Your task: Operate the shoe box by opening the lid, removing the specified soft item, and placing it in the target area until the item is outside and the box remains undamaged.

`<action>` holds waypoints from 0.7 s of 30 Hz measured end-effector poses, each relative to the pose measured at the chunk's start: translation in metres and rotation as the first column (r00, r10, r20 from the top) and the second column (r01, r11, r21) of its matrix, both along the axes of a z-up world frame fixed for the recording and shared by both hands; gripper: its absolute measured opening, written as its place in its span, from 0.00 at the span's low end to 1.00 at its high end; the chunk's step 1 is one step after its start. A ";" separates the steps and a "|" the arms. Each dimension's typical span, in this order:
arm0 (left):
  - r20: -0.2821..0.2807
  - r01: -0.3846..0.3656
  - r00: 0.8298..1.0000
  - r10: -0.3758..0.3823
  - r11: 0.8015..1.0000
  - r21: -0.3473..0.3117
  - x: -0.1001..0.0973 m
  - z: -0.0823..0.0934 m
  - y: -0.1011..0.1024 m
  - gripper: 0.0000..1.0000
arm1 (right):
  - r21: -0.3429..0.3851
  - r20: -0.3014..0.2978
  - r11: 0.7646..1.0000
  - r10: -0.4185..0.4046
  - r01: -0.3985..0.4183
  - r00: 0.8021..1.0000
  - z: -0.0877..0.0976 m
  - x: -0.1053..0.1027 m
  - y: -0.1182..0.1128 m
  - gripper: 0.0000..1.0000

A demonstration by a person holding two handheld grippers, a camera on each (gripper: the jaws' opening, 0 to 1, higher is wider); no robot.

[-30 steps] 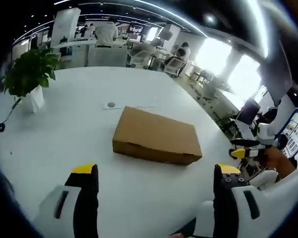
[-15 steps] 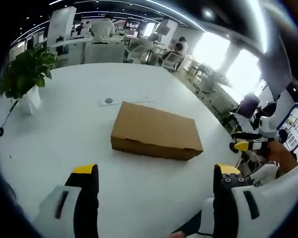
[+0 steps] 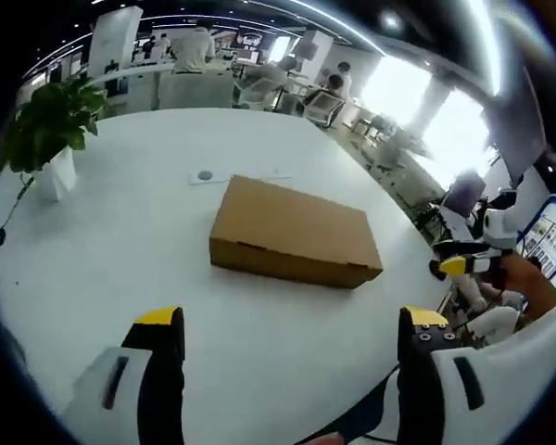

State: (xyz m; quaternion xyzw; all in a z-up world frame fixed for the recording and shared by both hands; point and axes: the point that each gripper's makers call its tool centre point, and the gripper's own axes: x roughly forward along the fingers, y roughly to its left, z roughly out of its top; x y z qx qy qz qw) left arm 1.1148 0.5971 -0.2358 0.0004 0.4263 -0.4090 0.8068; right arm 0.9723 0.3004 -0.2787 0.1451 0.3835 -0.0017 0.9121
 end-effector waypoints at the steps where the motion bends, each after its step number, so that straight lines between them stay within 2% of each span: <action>1: 0.000 -0.003 1.000 0.003 1.000 -0.003 -0.001 0.001 0.000 0.98 | 0.003 0.004 1.000 -0.002 0.002 1.000 0.001 0.002 0.000 0.88; 7: 0.030 -0.013 0.999 0.013 1.000 -0.013 0.009 0.008 -0.001 0.98 | 0.029 0.049 0.999 -0.024 0.023 0.999 0.006 0.015 0.005 0.88; 12: 0.030 -0.023 0.999 0.024 0.999 -0.022 0.014 0.008 0.001 0.98 | 0.040 0.046 0.999 -0.029 0.027 0.999 0.000 0.020 0.005 0.88; 21: 0.037 -0.002 0.999 0.003 1.000 -0.028 0.018 0.013 -0.009 0.98 | 0.053 0.061 0.996 -0.070 0.067 0.996 0.001 0.024 0.000 0.88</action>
